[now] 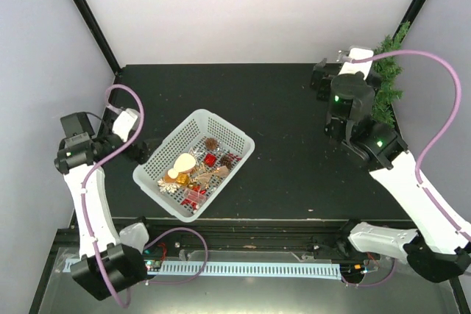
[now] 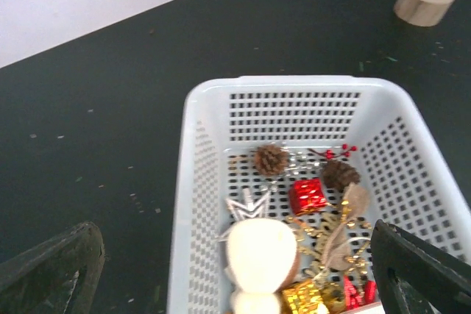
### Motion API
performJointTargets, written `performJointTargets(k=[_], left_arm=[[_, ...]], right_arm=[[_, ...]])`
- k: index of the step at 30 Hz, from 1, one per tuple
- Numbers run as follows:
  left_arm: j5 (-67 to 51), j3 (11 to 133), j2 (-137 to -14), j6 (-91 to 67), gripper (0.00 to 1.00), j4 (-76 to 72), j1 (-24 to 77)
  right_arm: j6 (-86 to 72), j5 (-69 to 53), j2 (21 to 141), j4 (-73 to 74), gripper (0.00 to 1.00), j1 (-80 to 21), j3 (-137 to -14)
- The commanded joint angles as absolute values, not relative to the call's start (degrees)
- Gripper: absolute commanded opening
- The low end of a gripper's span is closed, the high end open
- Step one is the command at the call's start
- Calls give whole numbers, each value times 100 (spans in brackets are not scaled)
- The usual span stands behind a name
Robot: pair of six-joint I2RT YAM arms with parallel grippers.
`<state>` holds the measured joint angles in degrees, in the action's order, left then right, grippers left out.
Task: Decorate the small christmas tree
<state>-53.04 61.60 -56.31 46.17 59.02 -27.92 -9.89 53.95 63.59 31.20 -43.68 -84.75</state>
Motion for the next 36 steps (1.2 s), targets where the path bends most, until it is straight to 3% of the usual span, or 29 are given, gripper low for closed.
performJointTargets(k=[1,6,9,26,36], left_arm=[[-5362,5846,-5427,3942,99,5472,-2317],[-5334,5717,-5565,3873,99,5552,-1776],[-5314,5572,-5551,3735,99,5291,-1563],[-5375,5827,-6061,3273,99,4971,-1107],[-5447,5565,-6048,3259,99,4904,-1068]], right_arm=[[-506,6143,6612,1838,99,-3521,-8452],[-855,5611,7041,2083,99,-2562,-9374],[-602,5905,7289,1972,99,-2384,-9745],[-944,5873,8428,1453,100,-1014,-9665],[-716,5671,8912,1208,100,-760,-9857]])
